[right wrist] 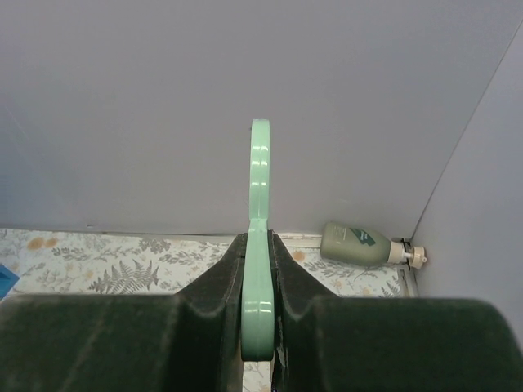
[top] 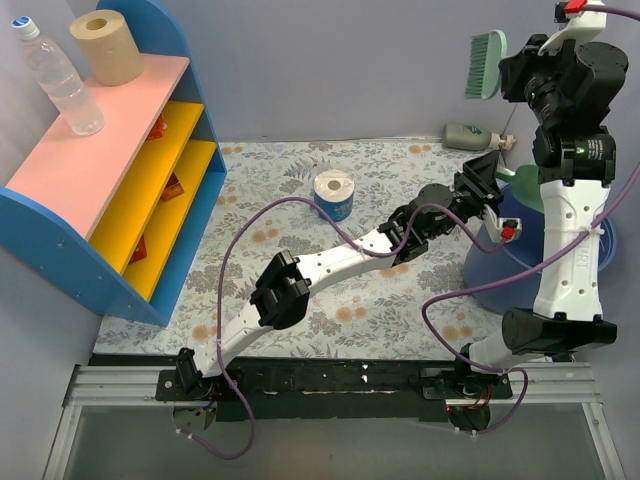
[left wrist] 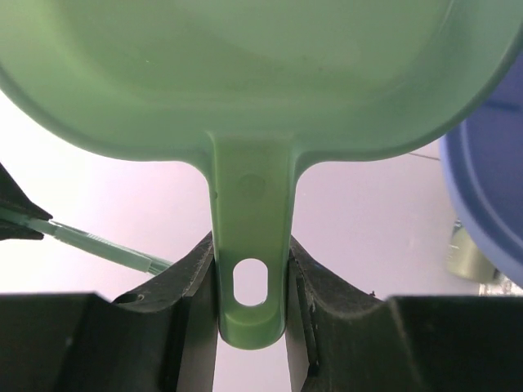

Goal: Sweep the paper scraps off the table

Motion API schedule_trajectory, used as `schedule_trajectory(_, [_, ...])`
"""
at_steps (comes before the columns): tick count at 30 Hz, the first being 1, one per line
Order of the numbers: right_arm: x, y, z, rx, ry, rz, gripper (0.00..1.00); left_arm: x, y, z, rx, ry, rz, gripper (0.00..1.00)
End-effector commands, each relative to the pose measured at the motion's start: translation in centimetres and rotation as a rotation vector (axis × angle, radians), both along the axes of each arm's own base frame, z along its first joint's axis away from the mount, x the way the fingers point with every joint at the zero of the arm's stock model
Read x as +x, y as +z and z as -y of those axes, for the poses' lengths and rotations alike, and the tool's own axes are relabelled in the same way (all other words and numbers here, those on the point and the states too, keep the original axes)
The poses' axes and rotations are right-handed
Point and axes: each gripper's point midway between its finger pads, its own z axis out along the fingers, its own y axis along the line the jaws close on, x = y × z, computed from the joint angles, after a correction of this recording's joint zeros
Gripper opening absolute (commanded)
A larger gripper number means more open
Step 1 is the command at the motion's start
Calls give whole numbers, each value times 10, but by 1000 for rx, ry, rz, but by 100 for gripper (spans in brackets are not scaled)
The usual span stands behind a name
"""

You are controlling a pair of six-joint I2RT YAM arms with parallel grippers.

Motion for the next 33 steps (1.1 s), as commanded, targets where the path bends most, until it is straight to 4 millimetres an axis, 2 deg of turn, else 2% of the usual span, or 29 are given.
schedule_trajectory(1, [-18,67,-3,25,16,183,1,-12,90,-34,-194,-4,73,0])
schedule_trajectory(5, [-22,83,-2,27,12,224,1,8,93,-52,-196,79,25,0])
schedule_trajectory(6, [-23,86,-2,24,10,232,1,15,85,-57,-175,118,-12,0])
schedule_trajectory(7, [-26,90,-1,24,6,245,1,20,94,-68,-182,144,-29,0])
schedule_trajectory(8, [-27,93,1,22,-3,253,1,24,90,-74,-182,158,-70,0])
schedule_trajectory(9, [-29,96,2,21,-10,261,1,32,74,-78,-145,193,-114,0])
schedule_trajectory(10, [-30,99,3,14,-14,273,1,36,90,-97,-170,212,-126,0])
schedule_trajectory(13, [-32,104,6,16,-35,286,1,50,86,-121,-180,258,-208,0])
schedule_trajectory(14, [-32,105,7,18,-39,290,1,48,98,-134,-198,273,-222,0])
schedule_trajectory(16, [-32,108,8,22,-43,299,1,56,70,-148,-142,321,-338,0])
schedule_trajectory(17, [-31,109,7,20,-41,302,1,48,86,-168,-168,326,-363,0])
schedule_trajectory(18, [-29,108,7,23,-37,297,1,47,57,-176,-105,347,-476,0])
schedule_trajectory(19, [-28,106,6,22,-33,294,1,47,50,-194,-88,378,-524,0])
schedule_trajectory(20, [-27,104,3,20,-21,288,1,45,20,-205,-29,419,-594,0])
schedule_trajectory(21, [-22,94,2,21,-12,262,1,36,6,-232,47,475,-661,0])
schedule_trajectory(22, [-18,88,0,18,-3,245,1,37,-14,-254,57,530,-747,0])
schedule_trajectory(23, [-17,82,-2,18,12,227,1,32,-36,-269,114,555,-818,0])
schedule_trajectory(24, [-9,63,-5,4,28,182,1,18,-50,-299,177,601,-900,0])
schedule_trajectory(25, [-7,53,-9,-11,54,162,1,20,-61,-325,114,655,-1013,0])
schedule_trajectory(26, [-7,41,-20,-29,120,135,1,7,-80,-334,140,622,-1124,0])
schedule_trajectory(27, [-5,28,-25,-60,152,111,1,-8,-100,-355,194,647,-1221,0])
schedule_trajectory(28, [2,-4,-35,-72,196,35,1,-17,-97,-378,162,652,-1272,0])
schedule_trajectory(29, [-2,-16,-44,-80,242,11,1,-29,-111,-389,164,666,-1340,0])
schedule_trajectory(30, [-3,-32,-56,-122,288,-11,1,-52,-144,-400,242,673,-1432,0])
schedule_trajectory(31, [-2,-72,-74,-185,356,-75,1,-66,-144,-414,224,666,-1452,0])
schedule_trajectory(32, [-11,-82,-84,-232,394,-80,1,-77,-157,-422,221,680,-1491,0])
schedule_trajectory(33, [-15,-100,-93,-270,423,-106,1,-95,-192,-438,278,734,-1540,0])
